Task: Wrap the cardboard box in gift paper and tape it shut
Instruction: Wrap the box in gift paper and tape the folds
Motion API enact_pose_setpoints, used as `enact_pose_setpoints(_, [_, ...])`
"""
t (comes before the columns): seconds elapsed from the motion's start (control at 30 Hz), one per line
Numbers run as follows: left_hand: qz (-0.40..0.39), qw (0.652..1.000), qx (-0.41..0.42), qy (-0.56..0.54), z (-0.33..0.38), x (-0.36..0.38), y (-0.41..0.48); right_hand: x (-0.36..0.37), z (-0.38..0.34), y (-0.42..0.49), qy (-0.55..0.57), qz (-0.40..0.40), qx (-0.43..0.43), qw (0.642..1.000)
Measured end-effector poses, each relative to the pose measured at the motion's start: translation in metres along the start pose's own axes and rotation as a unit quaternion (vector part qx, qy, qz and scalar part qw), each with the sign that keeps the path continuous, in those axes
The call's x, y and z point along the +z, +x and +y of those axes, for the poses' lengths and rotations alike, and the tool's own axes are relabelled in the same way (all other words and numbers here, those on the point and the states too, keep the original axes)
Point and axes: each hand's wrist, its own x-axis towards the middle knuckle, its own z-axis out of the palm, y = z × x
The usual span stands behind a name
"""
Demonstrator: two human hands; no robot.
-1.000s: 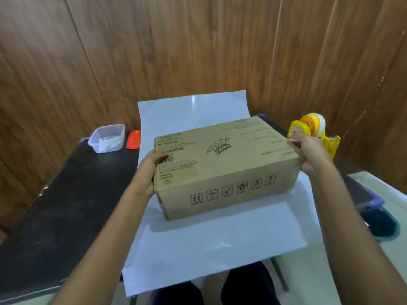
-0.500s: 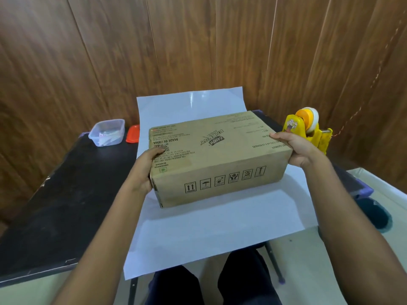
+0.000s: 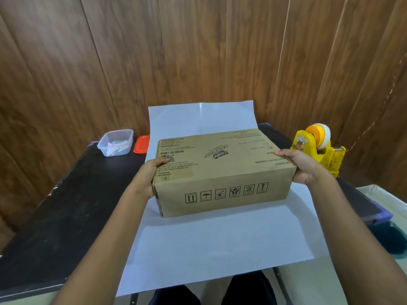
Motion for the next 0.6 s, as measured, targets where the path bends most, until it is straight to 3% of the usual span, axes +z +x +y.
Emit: enact_pose_setpoints(0.6, [0.004, 1.0, -0.006, 0.0, 0.0104, -0.0016, 0.0023, 0.0101, 0.0023, -0.0001, -0.017, 0.035, -0.019, 0.999])
